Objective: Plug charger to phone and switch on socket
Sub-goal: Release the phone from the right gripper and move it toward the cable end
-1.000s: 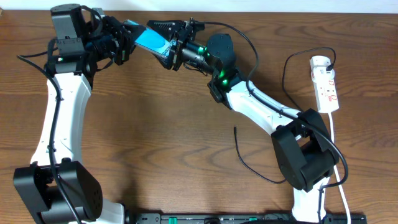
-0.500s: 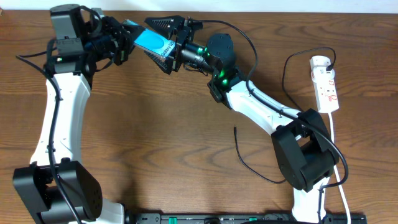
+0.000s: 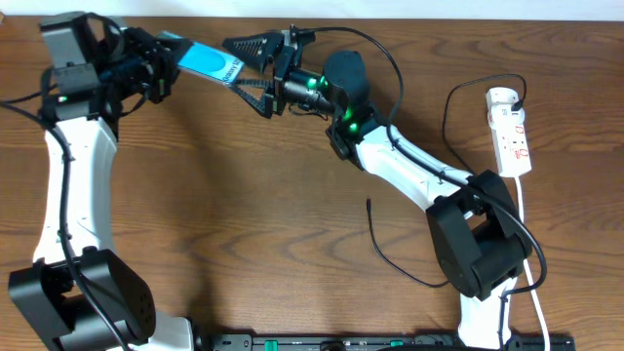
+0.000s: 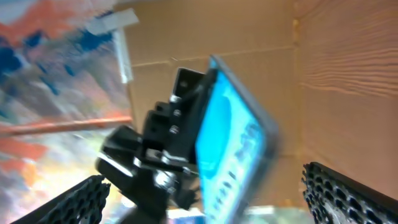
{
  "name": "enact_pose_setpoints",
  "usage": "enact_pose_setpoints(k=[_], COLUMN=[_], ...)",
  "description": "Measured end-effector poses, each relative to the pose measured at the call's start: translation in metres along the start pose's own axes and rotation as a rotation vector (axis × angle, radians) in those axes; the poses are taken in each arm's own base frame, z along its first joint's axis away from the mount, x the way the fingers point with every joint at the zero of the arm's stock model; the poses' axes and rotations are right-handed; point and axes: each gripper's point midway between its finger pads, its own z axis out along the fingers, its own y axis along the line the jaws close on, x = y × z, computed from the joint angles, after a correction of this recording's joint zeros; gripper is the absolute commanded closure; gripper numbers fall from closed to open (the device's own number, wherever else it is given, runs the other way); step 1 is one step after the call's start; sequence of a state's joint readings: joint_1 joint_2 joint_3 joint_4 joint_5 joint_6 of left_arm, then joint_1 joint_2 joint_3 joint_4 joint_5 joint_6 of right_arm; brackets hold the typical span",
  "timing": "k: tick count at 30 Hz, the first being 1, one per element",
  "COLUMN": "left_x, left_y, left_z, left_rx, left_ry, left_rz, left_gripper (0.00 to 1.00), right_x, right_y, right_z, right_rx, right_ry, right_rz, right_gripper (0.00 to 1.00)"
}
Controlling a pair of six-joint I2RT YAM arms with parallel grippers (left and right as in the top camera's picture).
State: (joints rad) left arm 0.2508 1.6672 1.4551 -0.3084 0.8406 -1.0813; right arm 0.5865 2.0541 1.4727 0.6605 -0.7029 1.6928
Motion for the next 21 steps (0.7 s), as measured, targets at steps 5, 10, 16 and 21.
enact_pose_setpoints(k=[5, 10, 16, 21], left_x=[-0.02, -0.038, -0.04, -0.025], left_y=[0.006, 0.01, 0.007, -0.001], left_z=[-0.016, -0.034, -0.049, -0.052], left_rx=[0.007, 0.031, 0.077, 0.122], left_ry=[-0.042, -0.06, -0.014, 0.085], left_rz=[-0.063, -0.129, -0.167, -0.165], left_gripper=[0.93, 0.93, 0.93, 0.93], right_x=[-0.005, -0.009, -0.014, -0.014], right_y=[-0.04, -0.081, -0.121, -0.175], right_z=[-0.011, -0.029, -0.058, -0.116], right_rx=[0.157, 0.312, 0.478, 0.78], right_ry=[0.032, 0.056, 0.072, 0.049], right_rz=[-0.031, -0.053, -0.066, 0.01], right_gripper=[0.01, 0.01, 0.01, 0.01])
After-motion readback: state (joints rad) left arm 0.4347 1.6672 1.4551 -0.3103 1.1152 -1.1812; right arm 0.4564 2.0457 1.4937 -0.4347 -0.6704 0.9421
